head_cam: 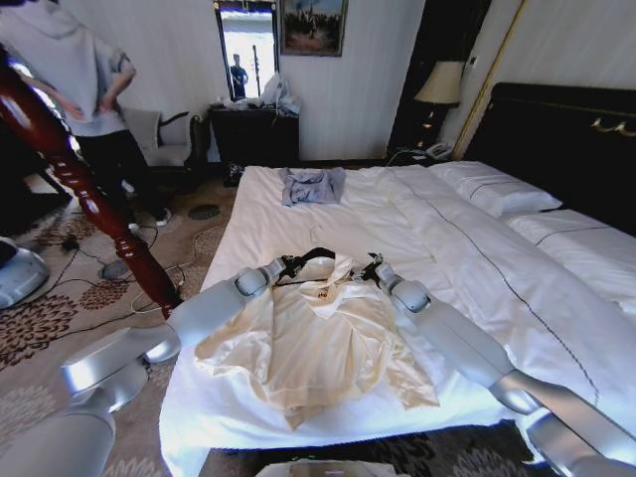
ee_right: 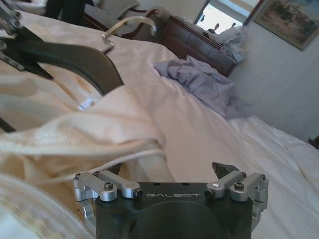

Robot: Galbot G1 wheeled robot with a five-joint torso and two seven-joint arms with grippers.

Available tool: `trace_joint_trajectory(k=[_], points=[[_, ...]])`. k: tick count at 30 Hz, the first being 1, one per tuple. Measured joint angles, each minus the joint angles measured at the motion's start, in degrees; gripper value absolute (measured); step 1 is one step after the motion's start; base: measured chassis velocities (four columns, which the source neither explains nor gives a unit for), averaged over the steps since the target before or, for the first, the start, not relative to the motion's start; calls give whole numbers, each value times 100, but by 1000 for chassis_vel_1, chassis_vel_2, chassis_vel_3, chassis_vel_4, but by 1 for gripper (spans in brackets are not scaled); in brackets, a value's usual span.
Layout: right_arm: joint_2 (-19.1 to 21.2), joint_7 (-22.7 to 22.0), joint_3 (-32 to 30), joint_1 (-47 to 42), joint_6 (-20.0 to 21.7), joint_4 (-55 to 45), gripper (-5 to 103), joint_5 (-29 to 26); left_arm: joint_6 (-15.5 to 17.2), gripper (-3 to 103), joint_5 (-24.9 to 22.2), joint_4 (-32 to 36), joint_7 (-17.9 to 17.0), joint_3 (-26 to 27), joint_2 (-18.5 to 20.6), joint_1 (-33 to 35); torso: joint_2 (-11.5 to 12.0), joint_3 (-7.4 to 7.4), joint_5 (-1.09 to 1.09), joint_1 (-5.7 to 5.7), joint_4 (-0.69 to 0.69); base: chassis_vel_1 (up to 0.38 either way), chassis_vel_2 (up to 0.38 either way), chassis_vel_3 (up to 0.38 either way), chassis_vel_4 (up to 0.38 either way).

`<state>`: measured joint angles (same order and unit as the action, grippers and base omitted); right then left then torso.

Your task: Pick up the clothes from the bed and hang them on the clothes hanger.

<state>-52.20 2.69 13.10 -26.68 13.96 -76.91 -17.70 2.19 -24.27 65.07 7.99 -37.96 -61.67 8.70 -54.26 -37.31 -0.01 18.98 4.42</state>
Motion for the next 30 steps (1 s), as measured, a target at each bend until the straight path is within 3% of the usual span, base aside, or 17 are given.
trace_joint_trajectory(k=[11,15,17,19,22,24,26,27,30], points=[[-117,13,454,378,80,66,103,-125,-15,23,83,78,-3,-66,-56,33,0,0,0,0,0,0,0,0,0],[-97,-41,480,378,112,74,89,-173,-14,23,89,94,-12,-61,-38,44,0,0,0,0,1,0,0,0,0],[-92,-47,491,377,108,79,89,-189,-15,23,91,94,-18,-59,-38,44,0,0,0,0,1,0,0,0,0],[-85,-54,518,377,99,62,73,-223,-1,23,93,94,-42,-56,-43,44,0,0,0,0,1,0,0,0,0],[-85,-70,540,387,96,42,68,-251,11,23,97,107,-68,-56,-43,43,0,0,0,0,1,0,0,0,0],[-92,-114,551,406,95,31,56,-309,34,23,97,137,-96,-56,-32,40,0,0,0,0,1,0,0,0,0],[-94,-126,553,411,84,31,56,-299,58,23,95,154,-112,-56,-17,36,0,0,0,0,1,0,0,0,0],[-98,-133,555,415,73,31,46,-272,70,23,93,174,-126,-55,-1,32,0,0,0,0,1,0,0,0,0],[-99,-135,580,434,75,6,33,-235,63,23,101,212,-147,-48,48,32,0,0,0,0,1,0,0,0,0]])
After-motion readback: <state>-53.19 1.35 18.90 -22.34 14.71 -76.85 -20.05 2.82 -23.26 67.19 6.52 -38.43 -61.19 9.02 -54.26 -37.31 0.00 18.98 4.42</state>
